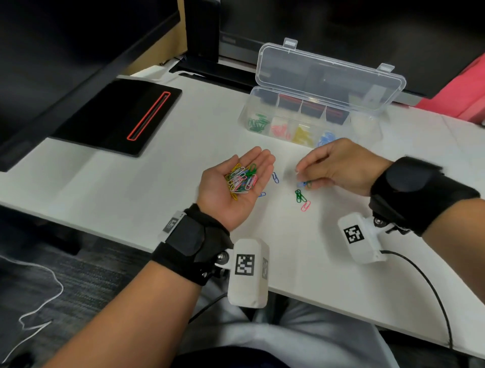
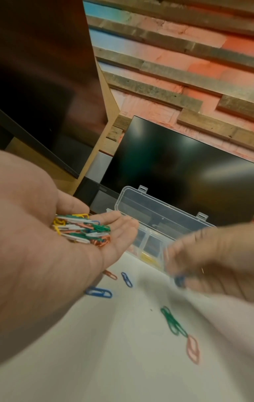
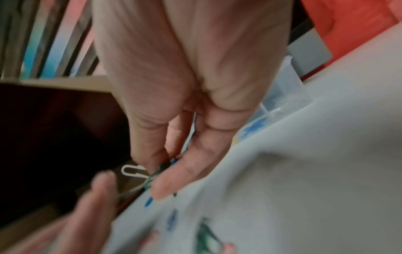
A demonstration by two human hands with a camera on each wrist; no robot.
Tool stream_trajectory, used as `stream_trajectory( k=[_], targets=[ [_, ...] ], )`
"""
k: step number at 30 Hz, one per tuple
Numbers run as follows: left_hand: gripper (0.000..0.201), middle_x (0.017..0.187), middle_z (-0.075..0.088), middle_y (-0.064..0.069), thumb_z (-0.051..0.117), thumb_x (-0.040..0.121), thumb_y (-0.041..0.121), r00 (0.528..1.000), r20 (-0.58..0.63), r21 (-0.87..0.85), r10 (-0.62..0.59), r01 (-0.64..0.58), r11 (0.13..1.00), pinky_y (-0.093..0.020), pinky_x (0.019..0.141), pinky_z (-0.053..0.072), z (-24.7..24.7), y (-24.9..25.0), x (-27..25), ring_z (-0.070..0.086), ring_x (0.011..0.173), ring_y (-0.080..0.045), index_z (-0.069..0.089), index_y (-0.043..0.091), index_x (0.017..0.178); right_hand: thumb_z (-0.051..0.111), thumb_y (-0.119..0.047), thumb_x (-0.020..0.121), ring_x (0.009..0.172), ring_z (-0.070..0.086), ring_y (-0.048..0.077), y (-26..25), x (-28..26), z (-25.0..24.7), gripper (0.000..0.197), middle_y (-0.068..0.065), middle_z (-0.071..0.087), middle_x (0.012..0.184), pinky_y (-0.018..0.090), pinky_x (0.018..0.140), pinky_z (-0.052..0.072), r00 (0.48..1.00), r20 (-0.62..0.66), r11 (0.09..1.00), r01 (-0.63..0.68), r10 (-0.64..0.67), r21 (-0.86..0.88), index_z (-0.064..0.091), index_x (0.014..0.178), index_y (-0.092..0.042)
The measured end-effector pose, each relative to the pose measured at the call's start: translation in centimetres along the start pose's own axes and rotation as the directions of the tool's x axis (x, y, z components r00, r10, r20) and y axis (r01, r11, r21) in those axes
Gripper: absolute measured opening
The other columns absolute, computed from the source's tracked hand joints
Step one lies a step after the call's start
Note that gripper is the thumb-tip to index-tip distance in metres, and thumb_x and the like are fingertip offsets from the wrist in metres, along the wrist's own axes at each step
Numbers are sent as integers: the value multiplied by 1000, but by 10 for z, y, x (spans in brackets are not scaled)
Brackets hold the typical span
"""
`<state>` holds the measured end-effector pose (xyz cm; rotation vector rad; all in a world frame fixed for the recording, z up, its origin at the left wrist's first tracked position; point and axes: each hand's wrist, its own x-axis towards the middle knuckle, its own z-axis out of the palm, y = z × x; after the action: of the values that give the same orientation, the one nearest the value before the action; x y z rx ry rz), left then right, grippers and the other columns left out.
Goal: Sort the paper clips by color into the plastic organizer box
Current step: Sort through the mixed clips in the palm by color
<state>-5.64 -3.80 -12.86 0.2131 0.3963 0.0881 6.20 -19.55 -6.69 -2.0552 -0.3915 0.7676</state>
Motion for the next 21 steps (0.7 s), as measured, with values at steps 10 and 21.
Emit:
stream_trajectory(
  k=[10, 21],
  targets=[
    [36, 94, 70, -18, 32, 99, 12, 997, 56, -26, -58, 60, 998, -44, 100, 46, 11, -41, 7, 68, 88, -29, 65, -1, 97, 83, -17, 73, 75, 72, 11, -43, -22, 28, 14, -2, 76, 78, 28, 77, 59, 945, 137, 809, 326, -298, -489, 78, 86, -20],
    [47, 125, 60, -25, 31, 102, 23, 995, 97, -41, -15, 19, 999, -35, 94, 46, 14, -30, 19, 61, 110, -34, 49, -6, 134, 76, -16, 79, 68, 63, -4, -41, -33, 18, 16, -16, 72, 75, 9, 69, 47, 924, 61, 717, 334, -379, -612, 76, 85, -31]
  ],
)
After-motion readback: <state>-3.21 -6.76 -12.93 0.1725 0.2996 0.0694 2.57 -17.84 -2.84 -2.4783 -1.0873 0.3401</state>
